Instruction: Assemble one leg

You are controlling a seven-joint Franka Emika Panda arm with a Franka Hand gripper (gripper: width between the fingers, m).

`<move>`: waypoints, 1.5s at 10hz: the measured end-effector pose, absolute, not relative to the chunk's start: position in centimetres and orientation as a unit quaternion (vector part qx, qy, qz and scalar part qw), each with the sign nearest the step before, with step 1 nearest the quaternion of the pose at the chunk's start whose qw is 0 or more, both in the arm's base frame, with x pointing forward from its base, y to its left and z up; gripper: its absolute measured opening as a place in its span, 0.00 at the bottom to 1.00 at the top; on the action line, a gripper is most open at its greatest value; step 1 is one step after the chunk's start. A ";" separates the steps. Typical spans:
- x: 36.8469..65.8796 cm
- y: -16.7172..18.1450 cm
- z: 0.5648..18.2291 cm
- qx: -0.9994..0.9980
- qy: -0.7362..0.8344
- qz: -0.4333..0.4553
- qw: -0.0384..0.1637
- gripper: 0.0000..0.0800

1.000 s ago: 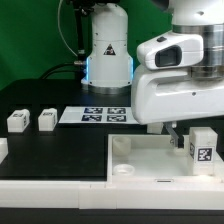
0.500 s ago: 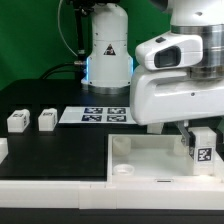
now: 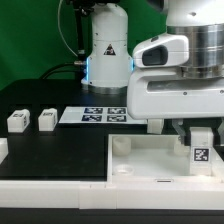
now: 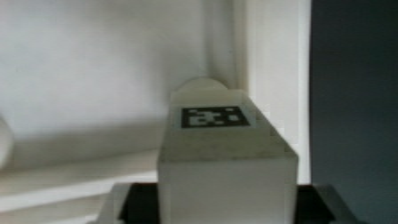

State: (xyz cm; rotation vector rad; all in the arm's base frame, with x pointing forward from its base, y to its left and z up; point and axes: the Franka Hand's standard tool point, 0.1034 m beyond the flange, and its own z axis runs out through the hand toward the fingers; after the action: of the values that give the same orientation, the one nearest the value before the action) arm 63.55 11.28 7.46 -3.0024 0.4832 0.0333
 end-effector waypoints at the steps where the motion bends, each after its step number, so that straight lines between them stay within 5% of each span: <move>1: 63.5 11.2 7.5 -0.974 0.221 0.014 0.048 0.37; 7: 63.6 11.0 7.5 -0.829 0.556 0.037 0.051 0.37; 11: 63.6 11.1 7.4 -0.804 0.591 0.038 0.048 0.37; 13: 63.5 11.5 7.4 -0.815 0.576 0.039 0.048 0.74; 15: 63.4 11.5 7.3 -0.892 0.448 0.031 0.050 0.80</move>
Offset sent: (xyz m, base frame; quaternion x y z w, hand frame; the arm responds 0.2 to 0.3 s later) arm -0.0049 0.0001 0.0006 -0.0137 -0.0061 0.2587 0.9658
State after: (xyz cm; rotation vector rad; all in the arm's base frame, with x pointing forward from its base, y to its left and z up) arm 63.38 11.52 7.28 -2.7163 1.3647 0.0946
